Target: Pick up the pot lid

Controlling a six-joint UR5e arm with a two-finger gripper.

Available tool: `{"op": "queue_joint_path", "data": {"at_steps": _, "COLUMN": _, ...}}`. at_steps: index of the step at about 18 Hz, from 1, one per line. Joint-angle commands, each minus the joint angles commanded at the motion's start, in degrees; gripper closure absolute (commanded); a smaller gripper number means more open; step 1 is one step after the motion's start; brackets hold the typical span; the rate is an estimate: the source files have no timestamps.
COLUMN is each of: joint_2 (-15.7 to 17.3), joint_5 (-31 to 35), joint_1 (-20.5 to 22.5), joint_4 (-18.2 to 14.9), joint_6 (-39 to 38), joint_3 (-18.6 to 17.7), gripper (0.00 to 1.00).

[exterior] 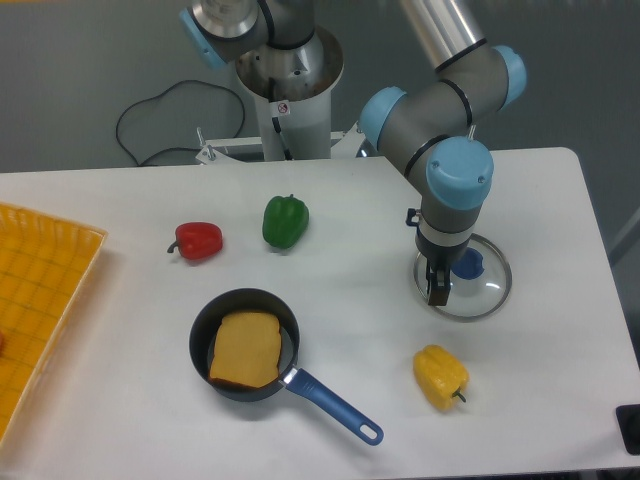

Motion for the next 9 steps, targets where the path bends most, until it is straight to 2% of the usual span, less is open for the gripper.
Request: {"op": "queue_joint_path", "data": {"at_steps": 9, "joint_2": 0.17, "joint_5": 0.0, "joint_1": -0.18, "joint_4": -0.09, "joint_6": -1.23, "joint_3": -0.26, "gripper": 0.0}}
